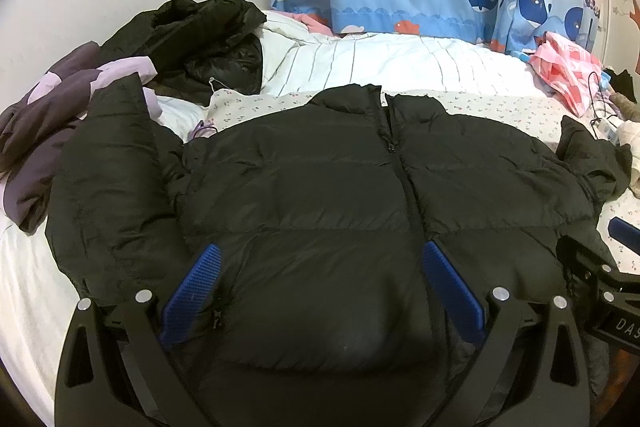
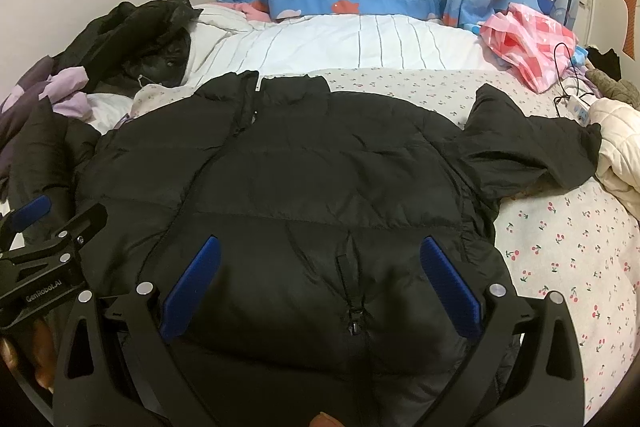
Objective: Fold large clothes
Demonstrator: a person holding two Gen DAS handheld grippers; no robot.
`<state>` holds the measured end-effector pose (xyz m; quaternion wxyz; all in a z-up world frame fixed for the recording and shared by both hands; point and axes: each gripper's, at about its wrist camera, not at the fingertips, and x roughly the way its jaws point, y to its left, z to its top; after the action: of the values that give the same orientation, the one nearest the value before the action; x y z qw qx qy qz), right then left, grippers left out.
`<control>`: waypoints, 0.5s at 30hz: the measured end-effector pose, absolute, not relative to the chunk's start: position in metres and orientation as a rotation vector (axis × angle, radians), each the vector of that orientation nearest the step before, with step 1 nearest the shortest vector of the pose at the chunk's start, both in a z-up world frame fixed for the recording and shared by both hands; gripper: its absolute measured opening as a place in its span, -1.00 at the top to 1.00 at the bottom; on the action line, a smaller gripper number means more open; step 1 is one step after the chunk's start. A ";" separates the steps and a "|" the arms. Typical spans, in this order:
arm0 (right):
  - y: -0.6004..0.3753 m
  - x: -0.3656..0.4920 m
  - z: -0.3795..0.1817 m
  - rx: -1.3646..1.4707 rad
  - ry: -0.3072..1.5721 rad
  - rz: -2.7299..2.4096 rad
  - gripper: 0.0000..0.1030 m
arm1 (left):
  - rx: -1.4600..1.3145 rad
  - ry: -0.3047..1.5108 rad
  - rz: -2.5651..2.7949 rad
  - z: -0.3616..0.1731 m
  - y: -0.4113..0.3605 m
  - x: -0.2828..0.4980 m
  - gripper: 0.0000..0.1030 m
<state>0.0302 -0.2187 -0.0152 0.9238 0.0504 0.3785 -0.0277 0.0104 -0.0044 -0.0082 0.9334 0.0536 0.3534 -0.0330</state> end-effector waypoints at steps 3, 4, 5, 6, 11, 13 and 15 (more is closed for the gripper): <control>-0.221 0.030 -0.015 0.104 0.775 -0.060 -0.88 | 0.107 0.724 -0.070 -0.008 -0.005 0.011 -0.88; -0.222 0.030 -0.015 0.105 0.775 -0.061 -0.88 | 0.107 0.724 -0.070 -0.008 -0.005 0.011 -0.88; -0.224 0.030 -0.015 0.108 0.775 -0.061 -0.88 | 0.104 0.725 -0.072 -0.008 -0.006 0.011 -0.88; -0.226 0.030 -0.015 0.109 0.775 -0.063 -0.88 | 0.101 0.726 -0.073 -0.009 -0.006 0.012 -0.88; -0.229 0.032 -0.017 0.113 0.785 -0.065 -0.88 | 0.090 0.731 -0.078 -0.010 -0.007 0.017 -0.88; -0.230 0.033 -0.017 0.117 0.790 -0.063 -0.88 | 0.086 0.734 -0.081 -0.010 -0.007 0.018 -0.88; -0.231 0.034 -0.018 0.119 0.797 -0.058 -0.88 | 0.086 0.734 -0.080 -0.010 -0.007 0.018 -0.88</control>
<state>0.0336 -0.2306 -0.0177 0.9196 0.0578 0.3876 -0.0283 0.0181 -0.0068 -0.0103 0.9318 0.0421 0.3585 -0.0392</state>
